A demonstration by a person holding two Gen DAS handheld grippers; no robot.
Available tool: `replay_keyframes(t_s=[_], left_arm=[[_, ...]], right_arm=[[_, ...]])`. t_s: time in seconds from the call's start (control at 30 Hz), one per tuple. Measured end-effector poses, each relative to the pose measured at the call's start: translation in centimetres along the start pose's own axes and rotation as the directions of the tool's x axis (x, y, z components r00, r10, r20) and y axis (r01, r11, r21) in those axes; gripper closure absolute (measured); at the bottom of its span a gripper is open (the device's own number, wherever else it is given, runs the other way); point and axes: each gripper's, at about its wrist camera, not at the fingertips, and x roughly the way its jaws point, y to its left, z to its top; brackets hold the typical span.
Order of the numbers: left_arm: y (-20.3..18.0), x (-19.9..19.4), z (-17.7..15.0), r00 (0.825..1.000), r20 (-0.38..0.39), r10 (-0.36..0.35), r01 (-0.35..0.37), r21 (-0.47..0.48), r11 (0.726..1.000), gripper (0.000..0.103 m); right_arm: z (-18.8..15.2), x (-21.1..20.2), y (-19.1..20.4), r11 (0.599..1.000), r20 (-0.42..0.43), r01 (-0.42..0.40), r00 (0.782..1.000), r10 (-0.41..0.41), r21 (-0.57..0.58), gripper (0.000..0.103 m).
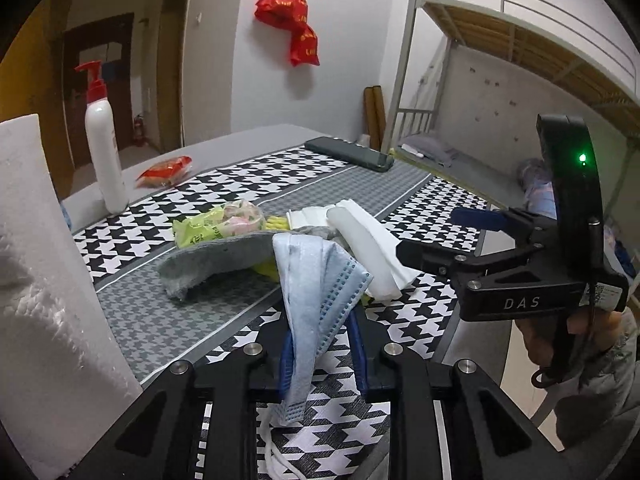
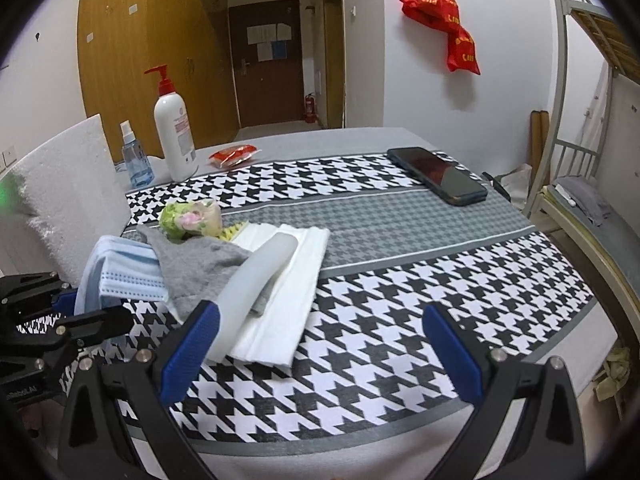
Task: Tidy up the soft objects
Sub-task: 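Close the right gripper on the white foam cylinder lying on the cloth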
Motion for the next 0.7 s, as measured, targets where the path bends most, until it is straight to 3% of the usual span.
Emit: replay_keyframes(t_s=[0.2,0.43,0.63,0.7], left_arm=[[-0.1,-0.4,-0.1,1.0,0.017,0.01,-0.01,0.001,1.0,0.078],[0.3,-0.7,-0.1,0.999,0.027,0.021,-0.021,-0.015,1.0,0.078],[0.2,-0.7,-0.2,0.999,0.029,0.021,-0.021,-0.012,1.0,0.078],[0.2,-0.7,-0.2,0.999,0.031,0.022,-0.022,-0.013,1.0,0.078]], right_arm=[[0.3,0.6,2.3,0.998,-0.041,-0.048,0.998,0.046,-0.029,0.027],[-0.2,1.1,4.2,0.997,-0.076,-0.059,0.996,0.055,-0.048,0.039],[-0.6,1.5,4.3,0.998,-0.114,-0.051,0.992,0.047,-0.028,0.058],[-0.7,1.6,4.3,0.998,-0.123,-0.052,0.991,0.05,-0.02,0.07]])
